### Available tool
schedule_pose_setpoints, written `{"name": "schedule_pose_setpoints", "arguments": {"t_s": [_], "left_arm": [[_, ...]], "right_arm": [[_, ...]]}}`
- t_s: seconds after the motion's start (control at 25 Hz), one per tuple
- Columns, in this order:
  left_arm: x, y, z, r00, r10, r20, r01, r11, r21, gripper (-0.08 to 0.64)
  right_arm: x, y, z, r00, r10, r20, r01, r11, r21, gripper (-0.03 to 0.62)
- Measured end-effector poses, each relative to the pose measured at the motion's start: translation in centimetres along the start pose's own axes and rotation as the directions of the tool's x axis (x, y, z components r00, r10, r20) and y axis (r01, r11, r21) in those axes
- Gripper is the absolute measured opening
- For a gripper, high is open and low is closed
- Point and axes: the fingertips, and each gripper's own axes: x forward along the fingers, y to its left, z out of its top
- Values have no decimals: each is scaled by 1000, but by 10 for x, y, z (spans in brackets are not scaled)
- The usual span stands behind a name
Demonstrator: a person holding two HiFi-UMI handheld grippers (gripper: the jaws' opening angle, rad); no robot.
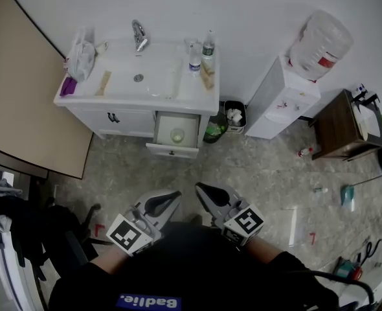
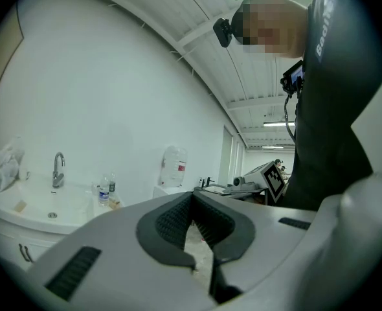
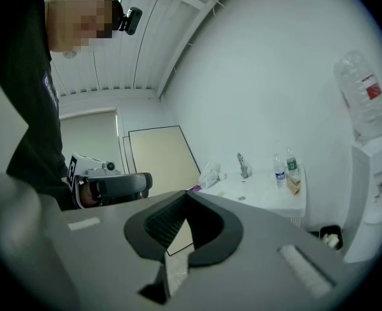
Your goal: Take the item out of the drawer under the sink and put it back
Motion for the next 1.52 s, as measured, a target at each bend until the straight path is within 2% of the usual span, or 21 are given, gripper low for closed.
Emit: {"name": "schedule_pose_setpoints", "arguments": {"t_s": [0.12,0.28,0.44,0.68,1.0,1.32,1.52], "left_arm": [[4,6,0,1000,20,-7,-20,1000,-3,5],[10,37,9,1000,19,-1,-19,1000,4,5],[26,72,13,999,-47,-11,47,999,19,5],[48,160,32,990,-140,-7,140,990,31,5],[59,239,43,973,-228,-22,228,974,5,5],[83,266,34,975,-215,-62,215,977,-12,5],[114,278,11,981,-155,-117,150,987,-57,5]], "right_arm": [[1,-14,-2,999,-29,-39,31,999,36,2],[25,-25,5,999,-19,-43,20,1000,16,2],[60,-49,6,996,-60,-68,60,998,-4,2],[133,-96,22,987,-154,-53,154,988,-12,2],[193,-134,41,964,-262,-53,262,965,-17,2],[196,-165,48,955,-289,-60,288,957,-36,2],[184,-193,56,964,-258,-60,256,966,-41,2]]}}
